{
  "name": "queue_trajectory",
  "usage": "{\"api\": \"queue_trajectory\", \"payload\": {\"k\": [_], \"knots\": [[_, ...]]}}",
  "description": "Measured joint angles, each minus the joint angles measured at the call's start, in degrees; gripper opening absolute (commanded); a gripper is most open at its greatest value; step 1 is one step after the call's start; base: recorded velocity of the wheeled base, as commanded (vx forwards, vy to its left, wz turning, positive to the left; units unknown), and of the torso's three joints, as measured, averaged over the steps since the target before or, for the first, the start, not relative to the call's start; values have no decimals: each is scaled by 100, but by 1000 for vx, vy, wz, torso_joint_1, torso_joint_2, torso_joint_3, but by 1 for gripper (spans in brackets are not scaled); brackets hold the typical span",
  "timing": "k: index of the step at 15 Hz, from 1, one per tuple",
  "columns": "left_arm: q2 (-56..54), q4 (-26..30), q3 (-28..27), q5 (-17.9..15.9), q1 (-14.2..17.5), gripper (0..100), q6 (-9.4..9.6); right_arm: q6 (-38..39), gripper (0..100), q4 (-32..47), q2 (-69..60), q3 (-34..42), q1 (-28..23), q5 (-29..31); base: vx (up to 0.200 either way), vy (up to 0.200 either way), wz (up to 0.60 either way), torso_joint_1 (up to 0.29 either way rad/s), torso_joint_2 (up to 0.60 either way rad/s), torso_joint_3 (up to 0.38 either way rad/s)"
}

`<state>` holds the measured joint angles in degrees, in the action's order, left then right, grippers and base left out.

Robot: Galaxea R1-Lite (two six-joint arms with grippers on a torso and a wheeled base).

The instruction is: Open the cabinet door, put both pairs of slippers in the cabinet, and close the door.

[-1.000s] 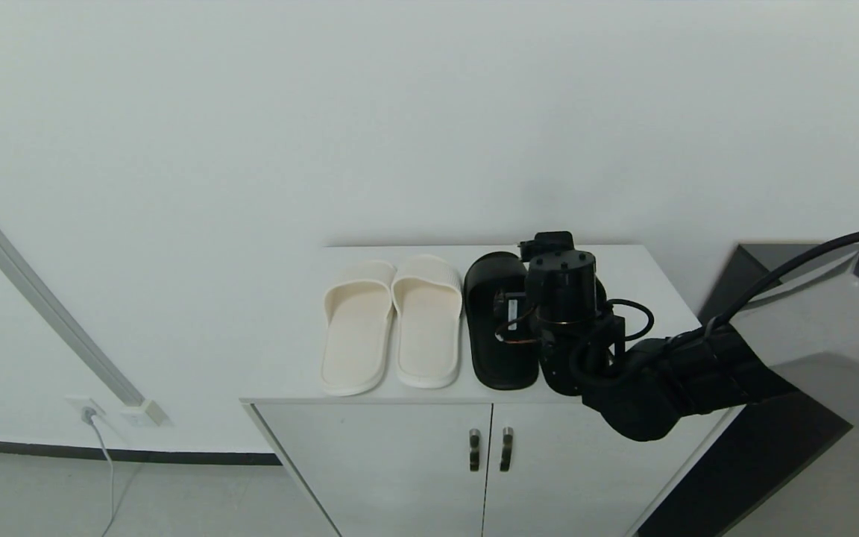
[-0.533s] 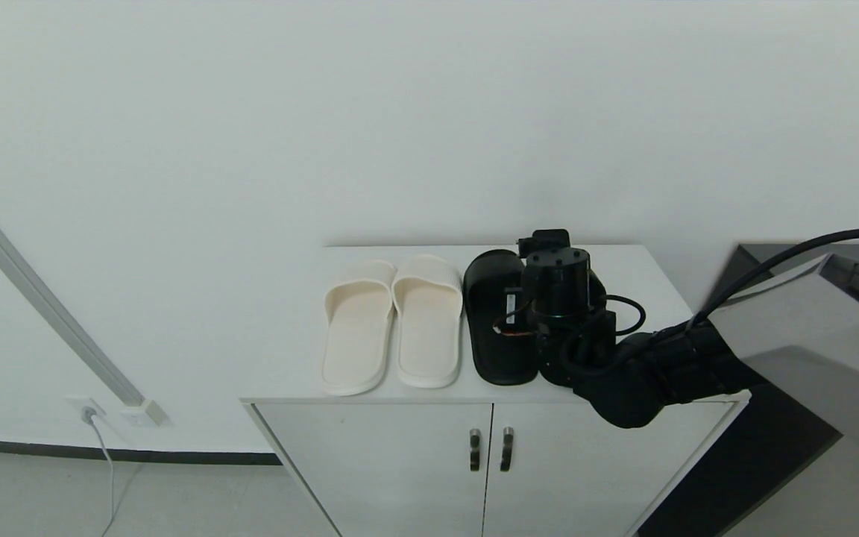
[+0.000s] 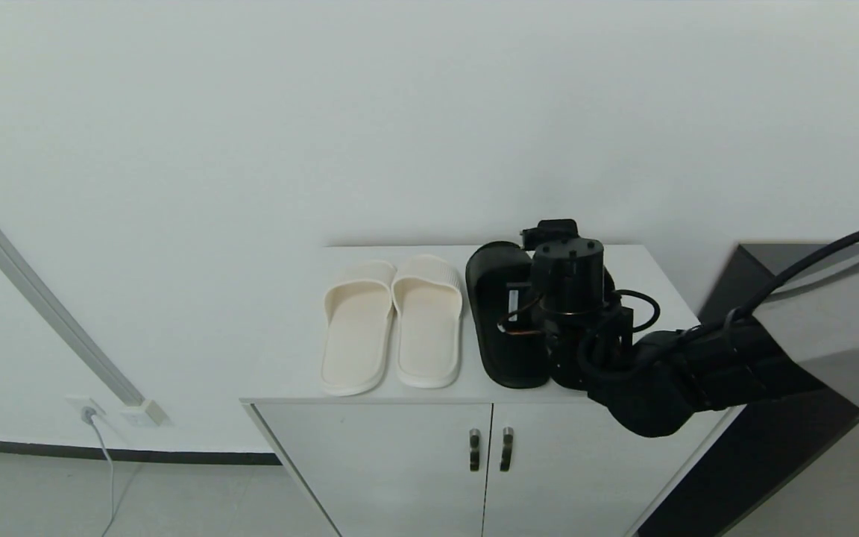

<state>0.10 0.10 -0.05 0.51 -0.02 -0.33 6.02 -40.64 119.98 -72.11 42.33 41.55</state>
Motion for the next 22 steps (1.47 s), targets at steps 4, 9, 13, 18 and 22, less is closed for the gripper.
{"api": "queue_trajectory", "payload": {"k": [4,9,13,18,22], "knots": [[0,0,2,6,0,0,51,-151,0,-2,-1012,1287,318,-890,0,0,0,0,0,0],[0,0,5,4,0,0,62,-246,0,339,-2662,3024,631,-2693,0,0,0,0,0,0],[0,-2,5,2,0,0,51,-219,0,600,-3211,3390,769,-2970,-150,0,0,7,5,2],[0,0,5,0,0,0,33,-206,0,600,-3285,3432,800,-3003,-200,0,0,-3,-1,5],[0,0,5,0,-5,0,35,-215,0,539,-3321,3510,758,-3014,-50,0,0,-1,-1,-2]]}}
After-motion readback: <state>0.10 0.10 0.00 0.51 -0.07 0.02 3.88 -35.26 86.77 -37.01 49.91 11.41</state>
